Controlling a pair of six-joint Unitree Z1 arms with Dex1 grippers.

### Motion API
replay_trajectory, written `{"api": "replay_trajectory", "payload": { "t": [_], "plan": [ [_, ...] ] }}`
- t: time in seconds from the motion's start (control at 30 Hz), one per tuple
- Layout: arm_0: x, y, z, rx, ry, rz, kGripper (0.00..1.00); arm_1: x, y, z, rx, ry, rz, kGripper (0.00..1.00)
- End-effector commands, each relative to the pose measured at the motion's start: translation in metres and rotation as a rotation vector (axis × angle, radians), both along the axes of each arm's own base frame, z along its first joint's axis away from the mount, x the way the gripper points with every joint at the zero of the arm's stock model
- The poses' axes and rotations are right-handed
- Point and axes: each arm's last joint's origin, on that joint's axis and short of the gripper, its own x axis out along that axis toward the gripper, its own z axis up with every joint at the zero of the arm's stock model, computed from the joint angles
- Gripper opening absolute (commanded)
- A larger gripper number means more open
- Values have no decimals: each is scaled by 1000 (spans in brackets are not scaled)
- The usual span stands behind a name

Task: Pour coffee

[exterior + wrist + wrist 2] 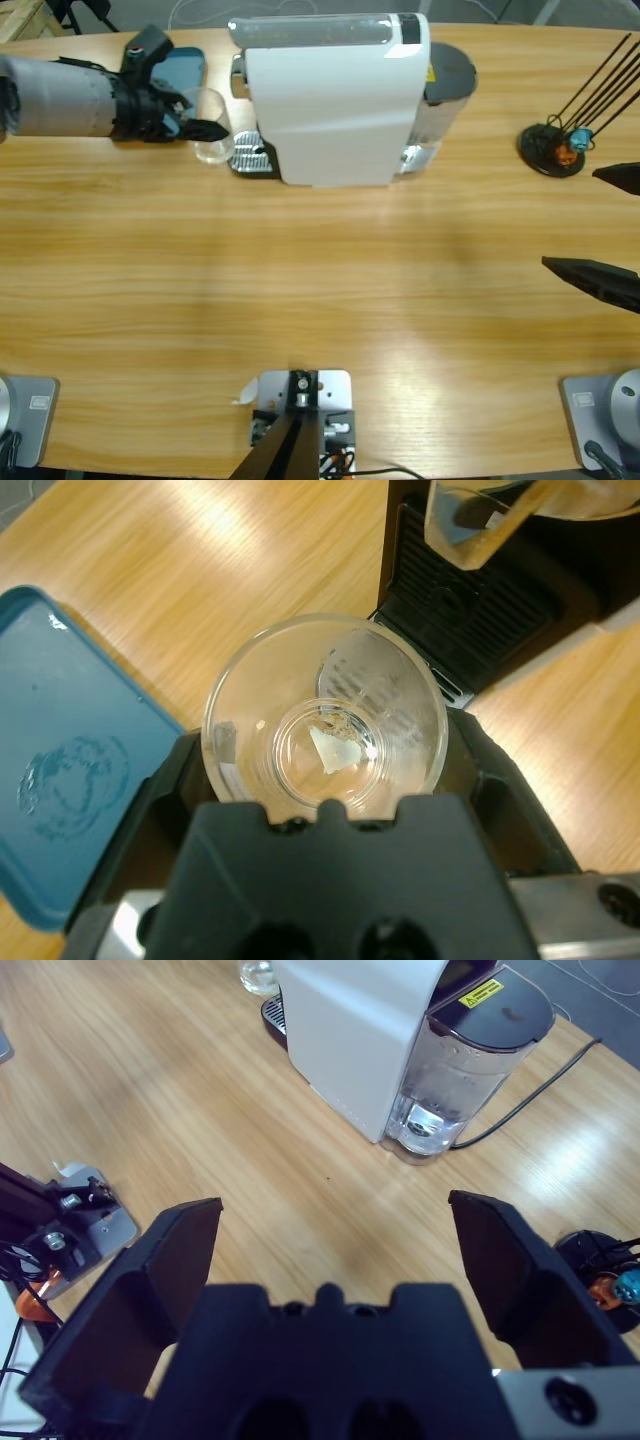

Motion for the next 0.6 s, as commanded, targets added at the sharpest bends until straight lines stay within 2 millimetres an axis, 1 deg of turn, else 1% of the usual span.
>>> {"api": "replay_trajectory", "payload": {
  "t": [0.03, 0.23, 0.33, 0.53, 0.57, 0.6],
  "plan": [
    [14, -29, -24, 18, 25, -58, 591, 4, 6, -16, -37, 50, 3, 1000],
    [11, -33, -26, 10, 28, -80, 593, 5, 7, -17, -43, 55, 3, 1000],
    [12, -34, -30, 15, 34, -80, 591, 5, 8, -17, -46, 57, 3, 1000],
    [13, -37, -29, 3, 20, -82, 596, 5, 7, -17, -45, 56, 1, 1000],
    [14, -38, -30, 4, 20, -81, 624, 5, 7, -17, -45, 56, 1, 1000],
    [15, -39, -30, 3, 20, -80, 725, 5, 7, -17, -45, 56, 2, 1000]
  ]
}}
